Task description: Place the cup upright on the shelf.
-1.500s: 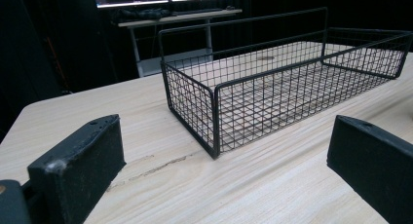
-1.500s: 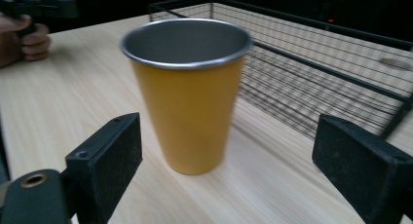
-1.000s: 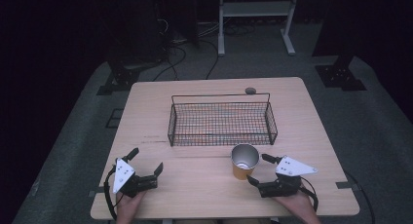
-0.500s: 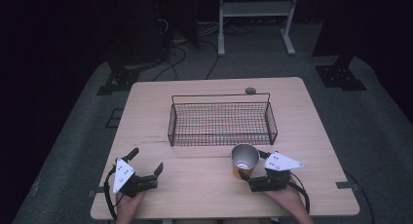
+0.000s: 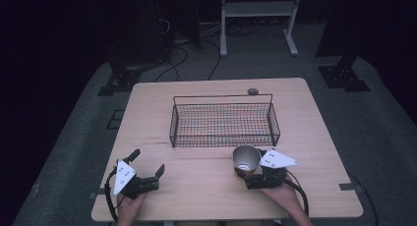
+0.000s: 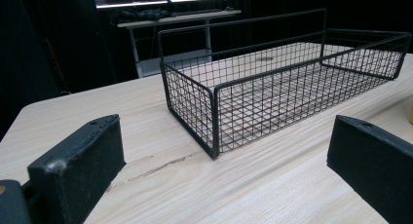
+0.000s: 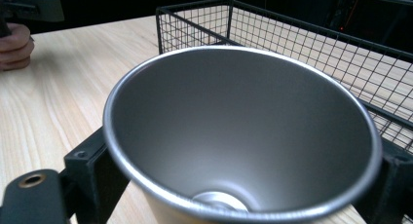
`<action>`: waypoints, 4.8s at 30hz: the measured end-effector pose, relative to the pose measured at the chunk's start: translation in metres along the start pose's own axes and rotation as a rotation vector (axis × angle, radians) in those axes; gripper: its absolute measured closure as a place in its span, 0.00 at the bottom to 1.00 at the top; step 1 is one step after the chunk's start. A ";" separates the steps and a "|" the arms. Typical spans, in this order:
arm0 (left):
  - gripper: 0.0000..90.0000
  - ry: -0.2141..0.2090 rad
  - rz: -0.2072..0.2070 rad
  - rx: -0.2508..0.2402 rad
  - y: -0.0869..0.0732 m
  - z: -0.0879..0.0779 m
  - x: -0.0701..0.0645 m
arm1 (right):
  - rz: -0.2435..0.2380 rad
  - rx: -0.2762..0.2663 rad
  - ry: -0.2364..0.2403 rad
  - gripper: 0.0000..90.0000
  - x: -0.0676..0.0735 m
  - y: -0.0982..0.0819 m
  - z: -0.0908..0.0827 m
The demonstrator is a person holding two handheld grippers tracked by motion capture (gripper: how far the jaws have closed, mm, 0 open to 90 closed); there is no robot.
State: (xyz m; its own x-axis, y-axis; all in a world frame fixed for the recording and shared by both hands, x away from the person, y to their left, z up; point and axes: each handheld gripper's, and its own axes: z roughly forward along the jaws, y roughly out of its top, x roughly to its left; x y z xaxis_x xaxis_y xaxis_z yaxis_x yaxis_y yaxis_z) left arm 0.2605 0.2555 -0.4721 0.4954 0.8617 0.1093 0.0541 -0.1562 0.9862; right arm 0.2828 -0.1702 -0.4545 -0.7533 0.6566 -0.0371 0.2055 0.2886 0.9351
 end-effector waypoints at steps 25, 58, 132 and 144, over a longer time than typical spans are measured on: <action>0.00 -0.001 0.001 0.000 0.000 0.000 0.000 | 0.022 -0.004 0.030 0.13 -0.005 0.003 0.000; 0.00 -0.002 -0.001 0.000 0.000 0.000 0.000 | 0.007 0.009 0.107 0.13 -0.016 0.050 -0.004; 0.00 -0.002 -0.013 0.000 0.000 0.000 0.001 | 0.040 -0.014 0.232 0.13 -0.093 0.154 0.046; 0.00 -0.003 -0.015 -0.002 0.000 0.000 0.002 | 0.057 -0.001 0.239 0.13 -0.111 0.146 0.072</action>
State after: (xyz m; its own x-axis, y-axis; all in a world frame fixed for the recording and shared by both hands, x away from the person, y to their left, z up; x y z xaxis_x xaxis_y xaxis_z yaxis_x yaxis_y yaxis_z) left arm 0.2609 0.2571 -0.4720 0.4975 0.8623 0.0945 0.0596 -0.1427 0.9880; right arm 0.4414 -0.1507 -0.3391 -0.8669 0.4883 0.1003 0.2515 0.2546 0.9338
